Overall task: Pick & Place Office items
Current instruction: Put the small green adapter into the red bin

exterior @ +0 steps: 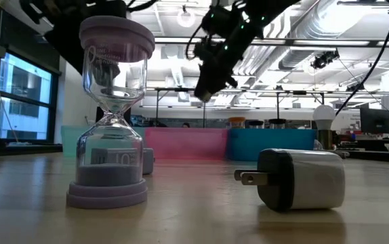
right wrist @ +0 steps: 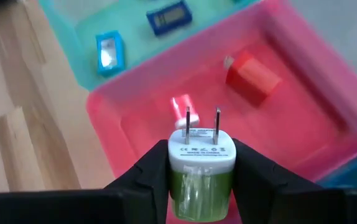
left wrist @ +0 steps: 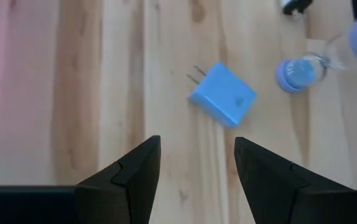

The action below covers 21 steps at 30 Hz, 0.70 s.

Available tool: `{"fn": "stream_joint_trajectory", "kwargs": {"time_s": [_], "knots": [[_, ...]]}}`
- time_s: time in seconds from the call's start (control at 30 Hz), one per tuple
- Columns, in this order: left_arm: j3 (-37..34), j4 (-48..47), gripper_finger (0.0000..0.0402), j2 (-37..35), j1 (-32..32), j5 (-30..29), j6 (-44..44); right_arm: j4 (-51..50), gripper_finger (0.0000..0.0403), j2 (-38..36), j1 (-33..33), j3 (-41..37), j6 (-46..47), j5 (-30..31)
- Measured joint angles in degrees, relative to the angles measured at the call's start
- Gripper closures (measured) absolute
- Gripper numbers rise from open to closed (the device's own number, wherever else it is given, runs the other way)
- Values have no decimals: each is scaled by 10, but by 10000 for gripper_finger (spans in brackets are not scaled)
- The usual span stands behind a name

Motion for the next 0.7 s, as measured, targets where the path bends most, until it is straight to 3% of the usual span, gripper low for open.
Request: {"fn": "stream_joint_trajectory", "kwargs": {"time_s": [0.7], "knots": [[0, 0, 203, 0, 72, 1, 59, 20, 282, 120, 27, 0, -1, -60]]}}
